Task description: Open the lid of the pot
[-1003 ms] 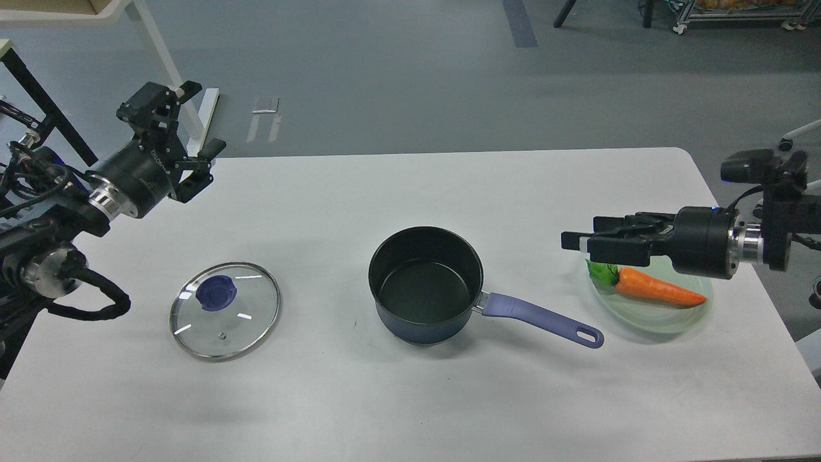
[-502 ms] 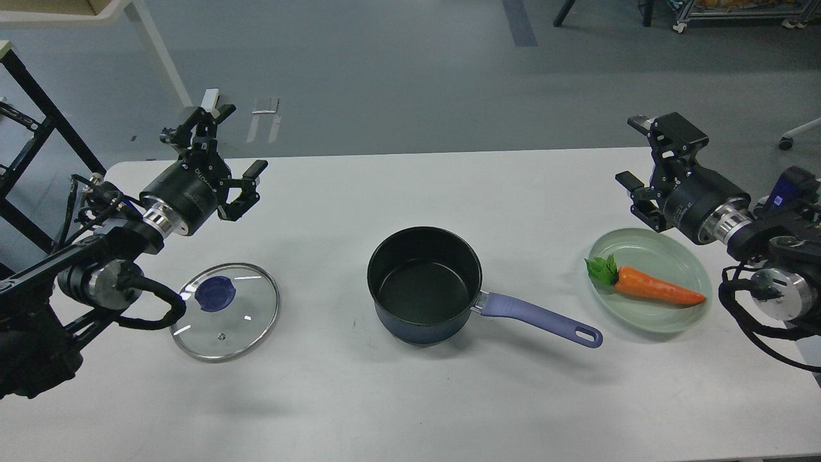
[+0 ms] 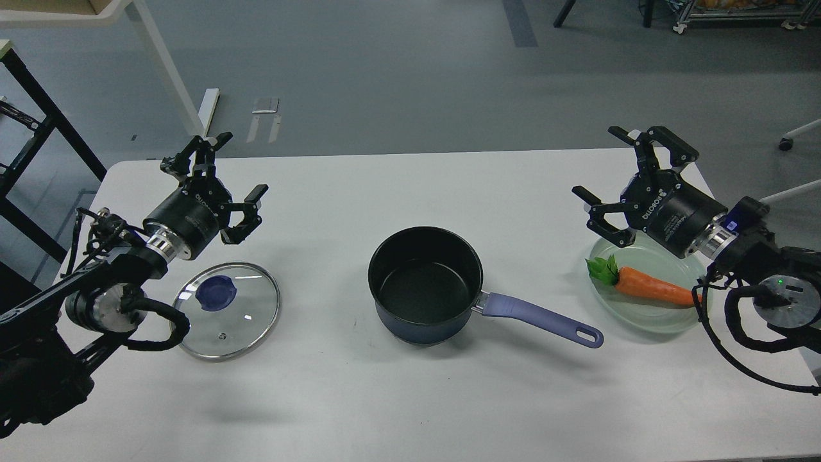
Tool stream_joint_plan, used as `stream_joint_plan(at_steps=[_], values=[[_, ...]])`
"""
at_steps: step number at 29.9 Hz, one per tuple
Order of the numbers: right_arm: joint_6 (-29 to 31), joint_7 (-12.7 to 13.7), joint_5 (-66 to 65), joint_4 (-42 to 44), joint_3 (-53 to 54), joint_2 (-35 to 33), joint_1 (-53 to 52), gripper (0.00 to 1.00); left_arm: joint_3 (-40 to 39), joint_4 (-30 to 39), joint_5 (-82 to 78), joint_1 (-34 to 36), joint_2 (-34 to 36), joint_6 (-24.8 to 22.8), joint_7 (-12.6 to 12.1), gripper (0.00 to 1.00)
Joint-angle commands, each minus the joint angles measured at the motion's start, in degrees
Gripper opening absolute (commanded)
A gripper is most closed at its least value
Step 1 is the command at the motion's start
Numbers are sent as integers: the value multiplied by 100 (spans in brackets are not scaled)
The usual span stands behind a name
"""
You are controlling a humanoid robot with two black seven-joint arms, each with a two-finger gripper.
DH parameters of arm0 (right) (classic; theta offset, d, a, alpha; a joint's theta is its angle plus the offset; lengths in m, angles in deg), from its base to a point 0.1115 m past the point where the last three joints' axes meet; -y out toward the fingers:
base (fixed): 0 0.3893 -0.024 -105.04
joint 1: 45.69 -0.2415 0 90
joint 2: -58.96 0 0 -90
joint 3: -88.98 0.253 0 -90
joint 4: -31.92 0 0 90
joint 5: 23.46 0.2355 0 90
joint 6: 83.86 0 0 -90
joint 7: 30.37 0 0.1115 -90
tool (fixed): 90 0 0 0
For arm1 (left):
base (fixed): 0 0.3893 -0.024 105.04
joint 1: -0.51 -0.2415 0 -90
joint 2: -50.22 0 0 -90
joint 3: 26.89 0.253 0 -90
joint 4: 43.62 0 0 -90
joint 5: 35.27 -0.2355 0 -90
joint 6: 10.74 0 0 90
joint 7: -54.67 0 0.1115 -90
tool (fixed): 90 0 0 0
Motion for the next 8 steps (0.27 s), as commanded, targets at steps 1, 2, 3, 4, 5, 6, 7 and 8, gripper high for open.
stream_joint_plan(at_steps=[1, 2, 3, 4, 5, 6, 7, 8], values=[[-63, 0, -94, 116, 34, 16, -4, 99, -9, 18, -4, -33, -35, 1, -9, 99], [-98, 0, -103, 204, 60, 16, 5, 100, -9, 18, -4, -50, -53, 10, -9, 99], [-98, 0, -103, 248, 69, 34, 5, 99, -18, 18, -4, -59, -70, 10, 0, 99], [-90, 0, -103, 275, 113, 60, 14, 100, -18, 18, -12, -68, -79, 10, 0, 99], [-89, 0, -103, 284, 140, 78, 22, 99, -18, 18, -4, -68, -79, 10, 8, 99], [-89, 0, -103, 292, 183, 78, 40, 100, -18, 18, -12, -68, -88, 18, 26, 99], [-89, 0, -103, 292, 219, 78, 58, 100, -18, 18, -4, -68, -88, 18, 35, 99], [-98, 0, -103, 292, 245, 78, 92, 99, -18, 18, -4, -68, -71, 18, 35, 99]])
